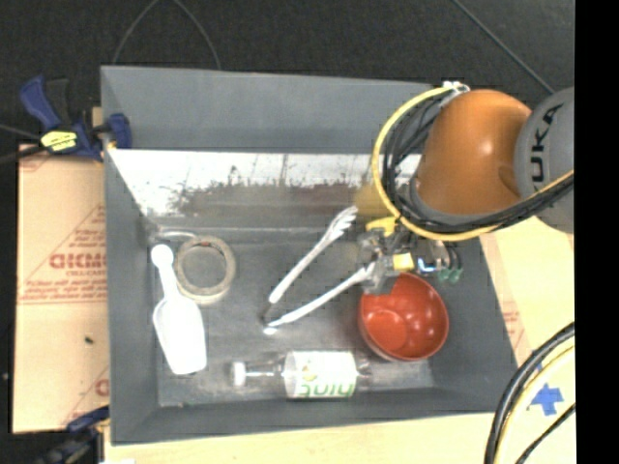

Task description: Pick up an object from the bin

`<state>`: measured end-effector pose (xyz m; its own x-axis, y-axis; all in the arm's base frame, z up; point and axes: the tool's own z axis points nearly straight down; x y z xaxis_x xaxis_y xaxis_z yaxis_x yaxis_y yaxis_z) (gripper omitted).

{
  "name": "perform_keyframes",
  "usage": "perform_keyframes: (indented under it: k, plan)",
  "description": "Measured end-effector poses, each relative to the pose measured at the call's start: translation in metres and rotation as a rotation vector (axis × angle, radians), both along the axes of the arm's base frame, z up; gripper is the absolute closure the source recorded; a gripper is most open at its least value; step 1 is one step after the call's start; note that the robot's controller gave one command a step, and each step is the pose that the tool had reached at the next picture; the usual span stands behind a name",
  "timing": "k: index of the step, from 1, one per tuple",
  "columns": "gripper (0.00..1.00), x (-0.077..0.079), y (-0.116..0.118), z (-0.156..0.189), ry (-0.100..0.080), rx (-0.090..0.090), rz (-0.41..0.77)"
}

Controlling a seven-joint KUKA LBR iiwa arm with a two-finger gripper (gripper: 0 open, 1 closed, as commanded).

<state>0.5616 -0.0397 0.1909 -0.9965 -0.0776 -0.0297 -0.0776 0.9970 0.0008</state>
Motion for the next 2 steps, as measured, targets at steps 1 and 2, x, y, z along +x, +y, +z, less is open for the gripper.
perform_keyframes:
  k: [1, 2]
  plan:
    - [1.0, 0.026, 0.027, -0.04, 0.01, 0.004, 0.018]
    - [1.0, 0.013, 0.015, -0.031, -0.001, 0.003, -0.038]
